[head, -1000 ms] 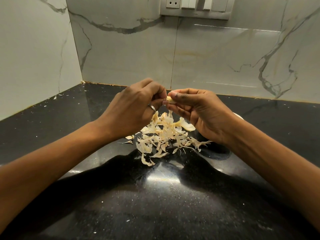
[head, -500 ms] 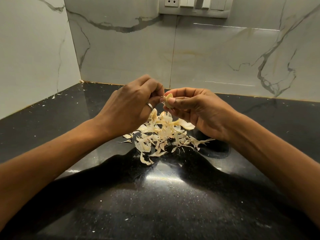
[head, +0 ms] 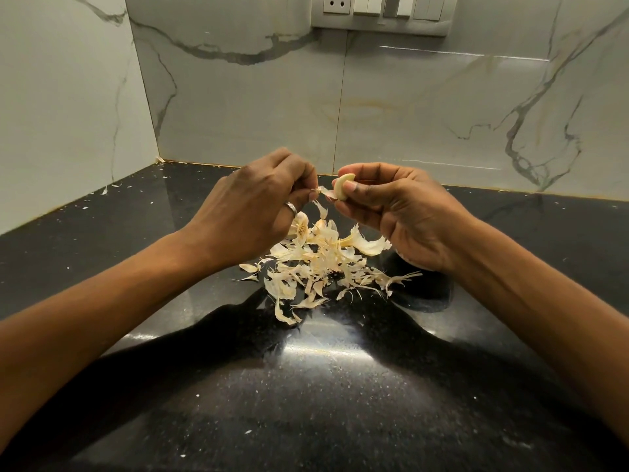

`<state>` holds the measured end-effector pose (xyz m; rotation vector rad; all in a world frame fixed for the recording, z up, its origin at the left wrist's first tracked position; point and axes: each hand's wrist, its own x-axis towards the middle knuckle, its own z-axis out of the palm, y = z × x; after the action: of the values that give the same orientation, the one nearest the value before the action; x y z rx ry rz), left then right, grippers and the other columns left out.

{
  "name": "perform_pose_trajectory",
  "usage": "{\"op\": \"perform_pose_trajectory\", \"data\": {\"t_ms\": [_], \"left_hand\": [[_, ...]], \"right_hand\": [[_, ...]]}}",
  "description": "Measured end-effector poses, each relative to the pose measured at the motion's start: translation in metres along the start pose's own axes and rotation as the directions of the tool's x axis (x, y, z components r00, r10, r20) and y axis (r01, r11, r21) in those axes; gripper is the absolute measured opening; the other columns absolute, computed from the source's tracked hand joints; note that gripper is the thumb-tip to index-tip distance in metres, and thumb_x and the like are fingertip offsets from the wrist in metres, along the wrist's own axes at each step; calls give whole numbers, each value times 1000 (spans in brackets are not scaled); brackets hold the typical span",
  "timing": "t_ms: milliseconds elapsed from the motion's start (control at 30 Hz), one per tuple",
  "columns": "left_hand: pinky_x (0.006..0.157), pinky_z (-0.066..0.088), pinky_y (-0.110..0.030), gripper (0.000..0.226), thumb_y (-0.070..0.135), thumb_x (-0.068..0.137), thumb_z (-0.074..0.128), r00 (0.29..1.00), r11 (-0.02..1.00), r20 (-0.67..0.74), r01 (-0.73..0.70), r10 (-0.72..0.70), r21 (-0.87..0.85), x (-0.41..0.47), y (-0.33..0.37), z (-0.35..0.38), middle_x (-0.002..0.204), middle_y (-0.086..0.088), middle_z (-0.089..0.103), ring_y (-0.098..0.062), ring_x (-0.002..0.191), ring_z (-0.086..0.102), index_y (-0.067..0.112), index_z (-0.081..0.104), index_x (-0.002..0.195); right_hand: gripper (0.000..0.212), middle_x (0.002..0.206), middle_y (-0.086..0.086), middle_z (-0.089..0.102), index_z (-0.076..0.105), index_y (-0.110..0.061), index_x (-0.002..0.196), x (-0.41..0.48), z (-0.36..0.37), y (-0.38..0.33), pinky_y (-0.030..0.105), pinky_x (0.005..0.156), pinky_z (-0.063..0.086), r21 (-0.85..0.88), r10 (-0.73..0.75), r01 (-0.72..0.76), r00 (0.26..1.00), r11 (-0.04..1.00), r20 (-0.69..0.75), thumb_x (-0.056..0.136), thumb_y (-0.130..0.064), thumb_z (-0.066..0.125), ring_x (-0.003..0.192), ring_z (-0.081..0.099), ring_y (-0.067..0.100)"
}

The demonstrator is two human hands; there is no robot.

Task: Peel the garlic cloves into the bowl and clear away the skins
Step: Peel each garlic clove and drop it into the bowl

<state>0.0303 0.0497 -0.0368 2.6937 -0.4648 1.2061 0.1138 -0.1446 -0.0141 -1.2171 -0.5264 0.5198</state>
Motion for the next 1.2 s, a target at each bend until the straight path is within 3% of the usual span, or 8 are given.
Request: {"op": "perform_pose_trajectory", "data": {"t_ms": [267,367,533,733,933,1200], "left_hand": [[59,53,-40,9,24,95,64,998,998,60,21,-24,61,-3,1,1,92,8,56,-18,73,57,18,63,102],[57,52,-34,13,16,89,65,997,998,72,8,-12,57,-4,1,-1,92,7,63,-13,71,57,20,66,101],[55,43,-23,23,30,86,53,999,999,49,22,-24,30,-4,6,-5,78,11,67,-12,64,60,28,75,89],[57,56,-32,21,40,90,64,999,999,-28,42,-42,-1,-2,8,-4,77,10,70,-10,65,64,24,78,89],[60,58,-37,25,38,88,65,987,986,-85,124,-134,-115,-2,6,4,80,4,73,-11,66,65,17,78,94],[58,57,-38,26,37,89,63,984,983,-93,142,-153,-119,-1,8,5,75,3,73,-10,63,65,17,79,92]], "right_hand": [[22,106,19,74,68,1,110,1,-3,-2,34,83,63,-2,-26,26,1000,1000,1,92,9,58,100,75,29],[22,108,18,74,68,0,110,0,-2,-1,33,83,63,-30,-7,8,1000,1000,22,93,8,57,99,75,28],[21,107,20,74,67,2,109,-1,0,0,27,77,63,-10,-1,1,999,1000,33,93,10,56,97,75,28],[17,100,20,75,65,4,109,-1,1,1,27,75,63,-19,5,-4,999,1000,49,93,6,59,94,76,27],[17,96,17,74,66,6,106,-2,5,6,26,77,63,-64,-50,52,998,997,29,90,6,64,88,75,24],[21,98,20,73,65,10,107,-3,8,11,26,77,62,-98,-99,101,995,990,26,86,9,67,89,74,25]]}}
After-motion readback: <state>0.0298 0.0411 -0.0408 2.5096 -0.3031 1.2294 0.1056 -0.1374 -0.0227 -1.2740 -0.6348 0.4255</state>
